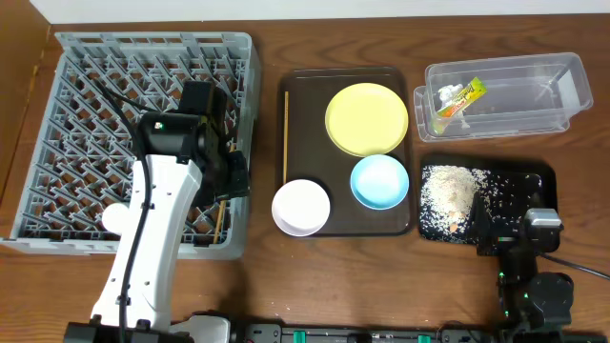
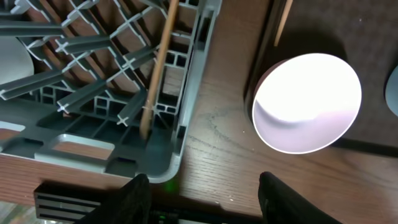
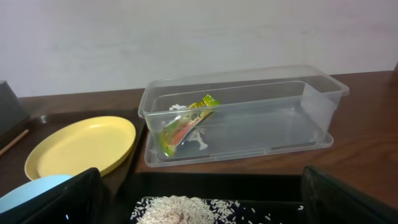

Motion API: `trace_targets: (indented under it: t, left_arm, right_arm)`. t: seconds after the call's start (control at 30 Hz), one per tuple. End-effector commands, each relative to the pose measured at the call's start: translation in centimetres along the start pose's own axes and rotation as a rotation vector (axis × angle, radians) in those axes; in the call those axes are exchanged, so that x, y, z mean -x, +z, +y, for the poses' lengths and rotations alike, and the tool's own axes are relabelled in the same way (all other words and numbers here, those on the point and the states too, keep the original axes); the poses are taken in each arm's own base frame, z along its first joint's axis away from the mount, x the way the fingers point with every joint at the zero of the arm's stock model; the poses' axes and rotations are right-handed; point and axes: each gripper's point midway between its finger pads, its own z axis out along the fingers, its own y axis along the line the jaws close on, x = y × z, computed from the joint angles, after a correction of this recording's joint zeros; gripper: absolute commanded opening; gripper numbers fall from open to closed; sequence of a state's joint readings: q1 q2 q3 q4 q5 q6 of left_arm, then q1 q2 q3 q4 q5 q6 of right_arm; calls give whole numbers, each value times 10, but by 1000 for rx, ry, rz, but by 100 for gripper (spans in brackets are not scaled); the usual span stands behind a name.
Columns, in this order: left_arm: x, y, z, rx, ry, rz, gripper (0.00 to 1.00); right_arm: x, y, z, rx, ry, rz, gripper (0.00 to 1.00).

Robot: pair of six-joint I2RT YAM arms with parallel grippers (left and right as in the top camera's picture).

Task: Sort waste into correct bins and load items into the dishwasher
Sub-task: 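Reach the left gripper to the brown tray and grasp the second chopstick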

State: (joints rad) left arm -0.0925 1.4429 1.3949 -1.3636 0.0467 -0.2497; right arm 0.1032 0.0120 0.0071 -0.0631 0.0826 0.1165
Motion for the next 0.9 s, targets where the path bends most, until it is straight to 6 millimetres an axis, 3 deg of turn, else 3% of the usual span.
trace_targets:
  t: [0.0, 0.27, 0.33, 0.47, 0.57, 0.6, 0.73, 0.87]
  left_arm:
    - [6, -7, 1, -3, 0, -37, 57]
    - [58, -3, -51, -145, 83, -232, 49]
    - [77, 11, -71, -141, 123, -274, 50]
    - [113, 52, -83, -53, 151, -312, 50]
    - [126, 80, -93, -50, 165, -298, 49]
    - [133, 98, -97, -48, 166, -289, 46]
    - [139, 131, -108, -64, 175, -257, 37]
    - [137, 159, -121, -99, 189, -214, 35]
  right_arm:
    - [-1, 0, -2, -8, -13, 1, 99]
    - [-1, 0, -2, -8, -13, 1, 99]
    - [-1, 0, -2, -8, -13, 1, 99]
    - [-1, 0, -2, -8, -13, 1, 99]
    - [-1, 0, -2, -8, -13, 1, 99]
    - [-1, 0, -2, -8, -13, 1, 99]
    - [-1, 0, -2, -9, -13, 1, 99]
    - [-1, 0, -2, -8, -13, 1, 99]
